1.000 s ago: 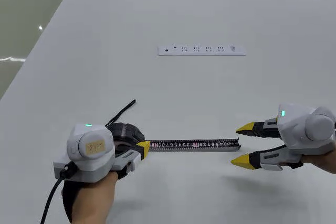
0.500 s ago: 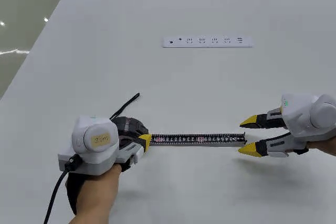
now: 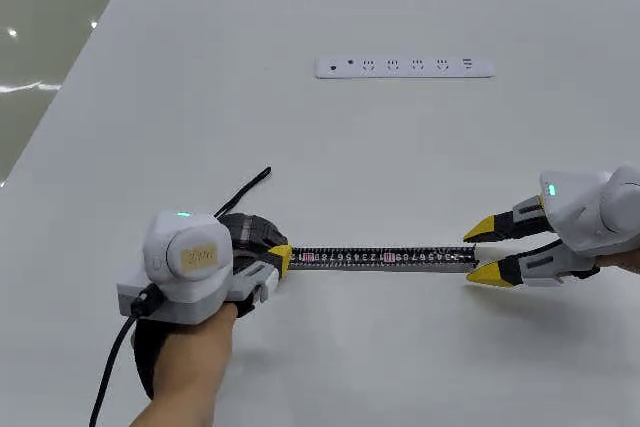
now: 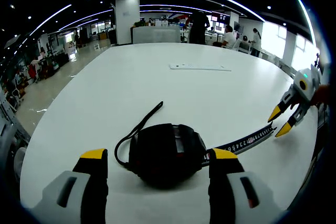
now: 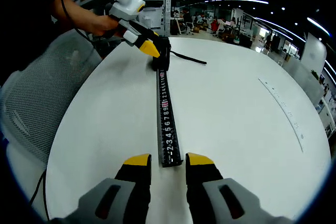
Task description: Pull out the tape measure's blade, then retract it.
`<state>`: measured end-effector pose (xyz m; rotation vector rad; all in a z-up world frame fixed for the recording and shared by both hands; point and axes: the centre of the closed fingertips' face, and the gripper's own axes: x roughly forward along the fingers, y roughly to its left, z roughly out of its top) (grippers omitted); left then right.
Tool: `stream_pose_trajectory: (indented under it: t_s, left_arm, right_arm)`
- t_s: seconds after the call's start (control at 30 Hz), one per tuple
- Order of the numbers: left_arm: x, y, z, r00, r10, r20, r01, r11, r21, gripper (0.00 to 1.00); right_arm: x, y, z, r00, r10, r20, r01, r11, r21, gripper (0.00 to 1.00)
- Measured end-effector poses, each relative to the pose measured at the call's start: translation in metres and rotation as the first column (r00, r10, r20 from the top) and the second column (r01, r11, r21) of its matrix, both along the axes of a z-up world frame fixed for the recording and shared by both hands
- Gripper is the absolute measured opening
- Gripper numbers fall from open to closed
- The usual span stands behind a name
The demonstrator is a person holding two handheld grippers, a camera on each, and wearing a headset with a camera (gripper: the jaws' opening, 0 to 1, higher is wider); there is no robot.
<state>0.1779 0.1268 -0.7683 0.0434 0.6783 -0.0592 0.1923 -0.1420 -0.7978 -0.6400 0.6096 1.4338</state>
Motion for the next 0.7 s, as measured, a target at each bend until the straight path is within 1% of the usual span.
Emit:
stream_pose_trajectory:
  t_s: [0.03, 0.13, 0.3, 0.4, 0.6, 0.7]
  left_arm:
    - [0.0000, 0.0016, -0.0008, 1.000, -0.002, 0.000, 0.002, 1.000, 0.005, 0.75]
    - [0.0006, 0.0026, -0.0029, 1.000, 0.005, -0.003, -0.005, 1.000, -0.001, 0.75]
    - [-0.0002, 0.0034, -0.0038, 1.000, 0.021, -0.007, -0.021, 1.000, -0.007, 0.75]
    - [0.0000, 0.0027, -0.0022, 1.000, 0.028, -0.005, -0.028, 1.000, -0.008, 0.74]
    - [0.0017, 0.0011, -0.0023, 1.000, 0.028, -0.003, -0.028, 1.000, -0.003, 0.74]
    - [0.0017, -0.0010, -0.0016, 0.999, 0.035, -0.003, -0.035, 0.999, -0.011, 0.73]
  right_arm:
    - [0.0005, -0.0001, -0.0001, 1.000, 0.003, 0.004, -0.003, 1.000, 0.000, 0.25]
    - [0.0021, -0.0002, -0.0017, 1.000, 0.019, 0.013, -0.019, 1.000, -0.004, 0.23]
    - [0.0023, 0.0021, -0.0040, 0.999, 0.033, 0.011, -0.033, 0.999, -0.006, 0.20]
    - [0.0039, 0.0016, -0.0065, 0.999, 0.032, 0.010, -0.032, 0.999, -0.010, 0.16]
    - [0.0036, 0.0015, -0.0068, 1.000, 0.029, 0.008, -0.029, 1.000, -0.010, 0.15]
    - [0.0038, 0.0018, -0.0068, 1.000, 0.029, 0.008, -0.029, 1.000, -0.012, 0.15]
